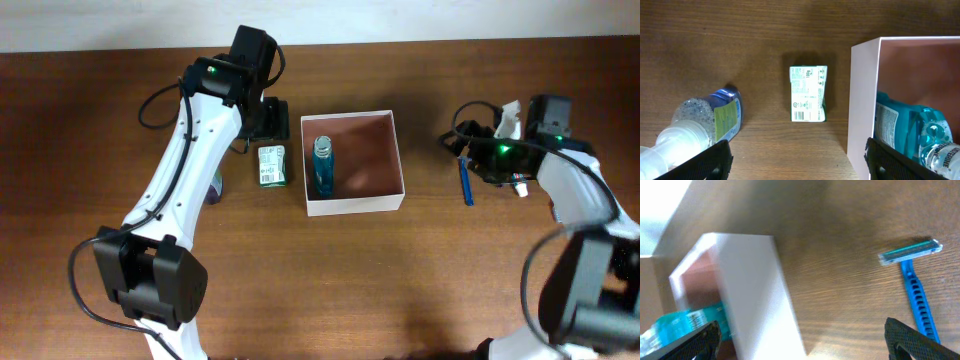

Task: Pack container
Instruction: 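Release the box wall and withdraw the right gripper to the right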

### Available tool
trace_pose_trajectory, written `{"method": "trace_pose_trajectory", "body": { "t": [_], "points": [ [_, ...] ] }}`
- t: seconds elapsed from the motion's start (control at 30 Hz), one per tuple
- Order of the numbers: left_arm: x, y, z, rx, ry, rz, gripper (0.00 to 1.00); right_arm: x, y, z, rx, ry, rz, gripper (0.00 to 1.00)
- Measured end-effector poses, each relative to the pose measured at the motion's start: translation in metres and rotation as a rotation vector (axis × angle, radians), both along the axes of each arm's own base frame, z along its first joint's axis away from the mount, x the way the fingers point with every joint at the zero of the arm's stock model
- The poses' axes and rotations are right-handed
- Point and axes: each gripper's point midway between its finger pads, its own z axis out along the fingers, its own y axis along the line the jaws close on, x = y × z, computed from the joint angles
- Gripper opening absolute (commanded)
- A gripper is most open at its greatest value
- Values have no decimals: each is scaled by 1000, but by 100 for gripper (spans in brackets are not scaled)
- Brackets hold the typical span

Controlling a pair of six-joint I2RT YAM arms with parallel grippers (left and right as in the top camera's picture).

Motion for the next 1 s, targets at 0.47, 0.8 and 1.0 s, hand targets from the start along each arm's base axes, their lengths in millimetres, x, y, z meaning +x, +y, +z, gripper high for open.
{"method": "trace_pose_trajectory", "body": {
  "t": [0.47, 0.8, 1.0],
  "points": [
    [-2, -6, 0, -6, 5, -27, 86, -87, -64, 117, -513, -74, -223, 99],
    [-30, -66, -2, -10, 35, -251, 84, -90, -117, 82, -670, 96, -335, 99],
    [-42, -90, -2, -28, 39, -267, 83, -81, -127, 64, -697, 141, -340, 98]
  ]
}}
